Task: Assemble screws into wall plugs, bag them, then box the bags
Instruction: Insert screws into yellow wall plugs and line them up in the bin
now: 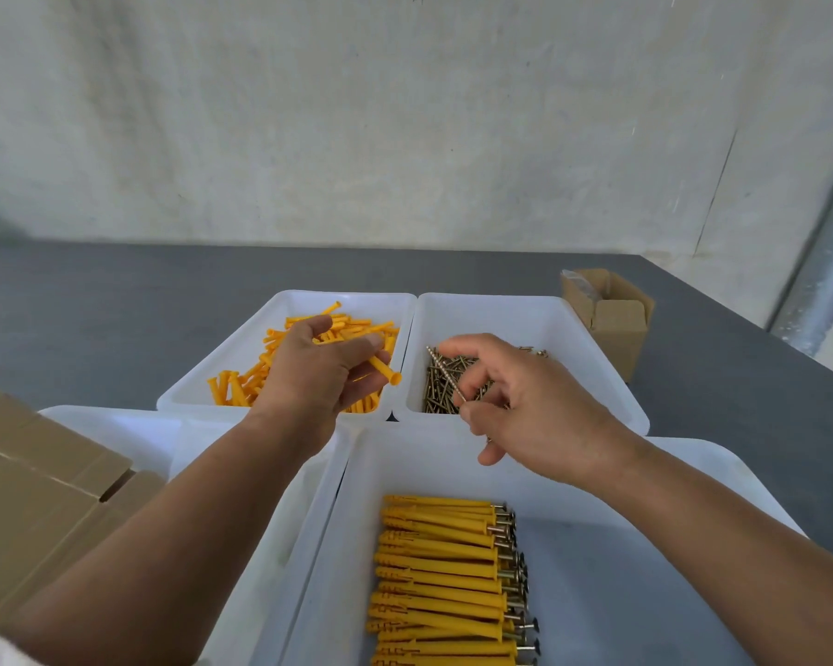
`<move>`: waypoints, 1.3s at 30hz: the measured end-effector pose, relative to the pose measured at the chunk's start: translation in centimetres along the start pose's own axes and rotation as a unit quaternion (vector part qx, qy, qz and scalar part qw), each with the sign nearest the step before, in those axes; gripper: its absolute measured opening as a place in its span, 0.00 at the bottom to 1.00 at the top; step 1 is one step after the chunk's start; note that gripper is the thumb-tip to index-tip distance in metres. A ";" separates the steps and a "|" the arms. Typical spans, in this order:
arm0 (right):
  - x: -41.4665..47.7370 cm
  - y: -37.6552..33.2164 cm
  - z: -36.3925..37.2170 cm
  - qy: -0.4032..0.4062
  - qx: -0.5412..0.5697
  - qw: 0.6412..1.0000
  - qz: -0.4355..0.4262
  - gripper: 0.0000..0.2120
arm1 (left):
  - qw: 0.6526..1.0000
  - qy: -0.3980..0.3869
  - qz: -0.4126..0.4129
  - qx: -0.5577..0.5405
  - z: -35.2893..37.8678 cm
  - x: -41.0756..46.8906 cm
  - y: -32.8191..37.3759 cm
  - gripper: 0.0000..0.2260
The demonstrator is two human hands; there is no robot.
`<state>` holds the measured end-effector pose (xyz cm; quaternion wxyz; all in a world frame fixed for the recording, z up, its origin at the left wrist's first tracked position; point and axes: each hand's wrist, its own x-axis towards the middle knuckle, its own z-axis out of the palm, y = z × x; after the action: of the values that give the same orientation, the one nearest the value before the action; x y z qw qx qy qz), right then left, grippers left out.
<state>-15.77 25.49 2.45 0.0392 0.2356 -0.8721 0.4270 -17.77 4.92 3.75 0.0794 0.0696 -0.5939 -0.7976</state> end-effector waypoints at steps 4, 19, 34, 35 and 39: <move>-0.2 -0.2 0.2 -0.033 -0.001 0.999 -0.003 0.22 | 1.000 0.000 0.002 0.006 -0.1 0.1 0.0 0.26; -0.5 -0.1 0.5 -0.061 -0.036 0.997 0.014 0.20 | 0.999 0.010 0.021 0.035 0.2 0.0 -0.3 0.17; -0.4 -0.2 0.2 -0.058 -0.042 0.996 0.049 0.20 | 0.993 -0.007 0.080 0.088 0.8 -0.8 -0.4 0.16; -0.4 -0.2 0.2 -0.057 -0.041 0.996 0.051 0.19 | 0.992 -0.011 0.084 0.090 0.8 -0.8 -0.4 0.16; -0.4 -0.3 0.1 -0.049 -0.041 0.996 0.058 0.18 | 0.992 -0.024 0.091 0.079 0.9 -0.9 -0.4 0.15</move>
<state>-15.24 25.42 2.50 -0.0189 0.2038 -0.9020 0.3802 -17.10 6.05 3.62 0.1318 0.0020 -0.6609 -0.7388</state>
